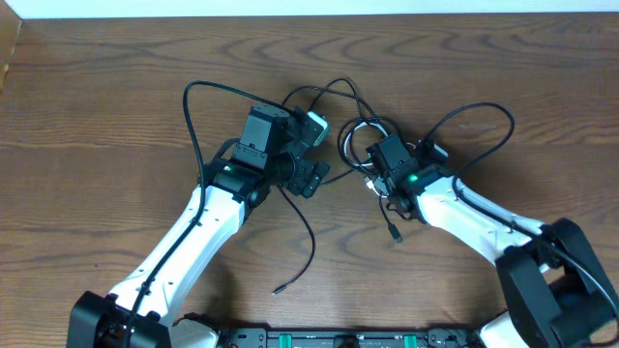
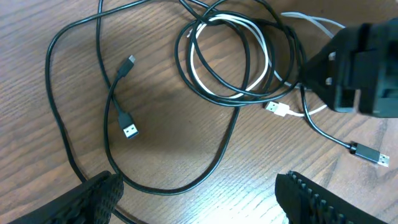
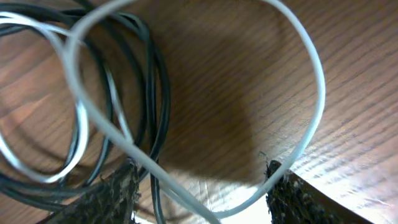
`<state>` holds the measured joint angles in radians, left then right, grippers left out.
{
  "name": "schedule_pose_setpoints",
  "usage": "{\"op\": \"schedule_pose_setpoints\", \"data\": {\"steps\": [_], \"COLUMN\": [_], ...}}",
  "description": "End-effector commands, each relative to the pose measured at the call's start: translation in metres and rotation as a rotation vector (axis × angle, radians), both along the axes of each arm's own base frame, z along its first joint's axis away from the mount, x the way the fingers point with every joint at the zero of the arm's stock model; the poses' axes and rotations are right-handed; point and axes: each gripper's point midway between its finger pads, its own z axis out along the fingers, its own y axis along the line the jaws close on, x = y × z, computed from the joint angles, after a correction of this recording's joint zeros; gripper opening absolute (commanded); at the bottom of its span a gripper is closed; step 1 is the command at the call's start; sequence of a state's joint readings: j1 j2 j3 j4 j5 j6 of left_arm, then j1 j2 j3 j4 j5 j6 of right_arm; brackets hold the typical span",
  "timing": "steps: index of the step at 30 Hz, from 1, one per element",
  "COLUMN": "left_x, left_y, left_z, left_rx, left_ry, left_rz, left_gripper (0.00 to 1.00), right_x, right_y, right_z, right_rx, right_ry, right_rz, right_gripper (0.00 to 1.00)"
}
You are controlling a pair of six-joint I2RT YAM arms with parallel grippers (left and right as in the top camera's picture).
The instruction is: Untangle cables
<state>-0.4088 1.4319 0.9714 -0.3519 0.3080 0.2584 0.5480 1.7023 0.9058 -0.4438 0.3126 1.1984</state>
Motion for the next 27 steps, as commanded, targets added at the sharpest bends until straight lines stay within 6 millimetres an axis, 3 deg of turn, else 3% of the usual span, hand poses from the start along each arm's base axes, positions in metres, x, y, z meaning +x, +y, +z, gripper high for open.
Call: {"op": "schedule_pose_setpoints", "data": {"steps": [1, 7, 15, 16, 22, 27], "left_x": [0.000, 0.000, 0.000, 0.000, 0.000, 0.000], "left_y": [-0.001, -0.001, -0.001, -0.001, -0.001, -0.001], "left_z": [-0.001, -0.001, -0.001, -0.001, -0.001, -0.001], "left_rx": [0.000, 0.000, 0.001, 0.001, 0.001, 0.001], "left_ry": [0.006, 0.008, 0.008, 0.009, 0.009, 0.009], "left_rz": [0.005, 0.006, 0.005, 0.006, 0.006, 0.006], "left_gripper": [0.84, 0.84, 0.84, 0.84, 0.84, 0.84], "right_x": [0.002, 0.005, 0.015, 0.017, 0.024, 0.027], "right_y": [-0.007, -0.006, 0.000, 0.001, 0.003, -0.001], "right_z": [-0.014, -0.028, -0.023, -0.023, -0.019, -0.017], "right_rx": [-0.023, -0.029, -0.003, 0.001, 0.033, 0.028], "right_ry": [0.003, 0.011, -0.036, -0.043, -0.085, -0.105], "right_rz": [-0.055, -0.055, -0.057, -0.057, -0.105, -0.144], "right_gripper": [0.62, 0.59, 0.65, 0.66, 0.99, 0.99]}}
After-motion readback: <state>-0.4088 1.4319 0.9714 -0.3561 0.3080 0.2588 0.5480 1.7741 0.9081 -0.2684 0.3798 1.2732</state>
